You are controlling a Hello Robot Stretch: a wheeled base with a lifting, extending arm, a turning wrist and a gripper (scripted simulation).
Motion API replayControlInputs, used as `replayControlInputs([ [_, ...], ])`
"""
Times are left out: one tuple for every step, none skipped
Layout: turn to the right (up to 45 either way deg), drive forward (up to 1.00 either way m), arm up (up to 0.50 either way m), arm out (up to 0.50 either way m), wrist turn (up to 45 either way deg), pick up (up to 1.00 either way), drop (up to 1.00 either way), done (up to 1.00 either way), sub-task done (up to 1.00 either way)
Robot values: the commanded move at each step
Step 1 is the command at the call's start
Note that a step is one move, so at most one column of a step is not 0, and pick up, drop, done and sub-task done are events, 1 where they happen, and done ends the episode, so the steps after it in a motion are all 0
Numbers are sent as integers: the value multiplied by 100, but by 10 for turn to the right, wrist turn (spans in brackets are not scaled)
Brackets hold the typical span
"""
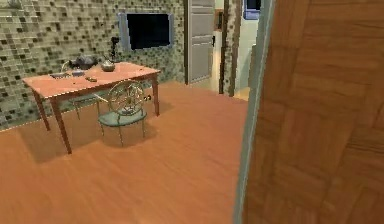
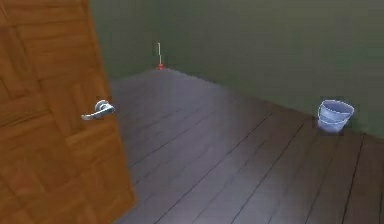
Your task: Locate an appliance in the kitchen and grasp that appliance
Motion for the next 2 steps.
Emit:
replayControlInputs([
  [-30,0,0,0,0,0,0,0,0],
  [0,100,0,0,0,0,0,0,0],
])
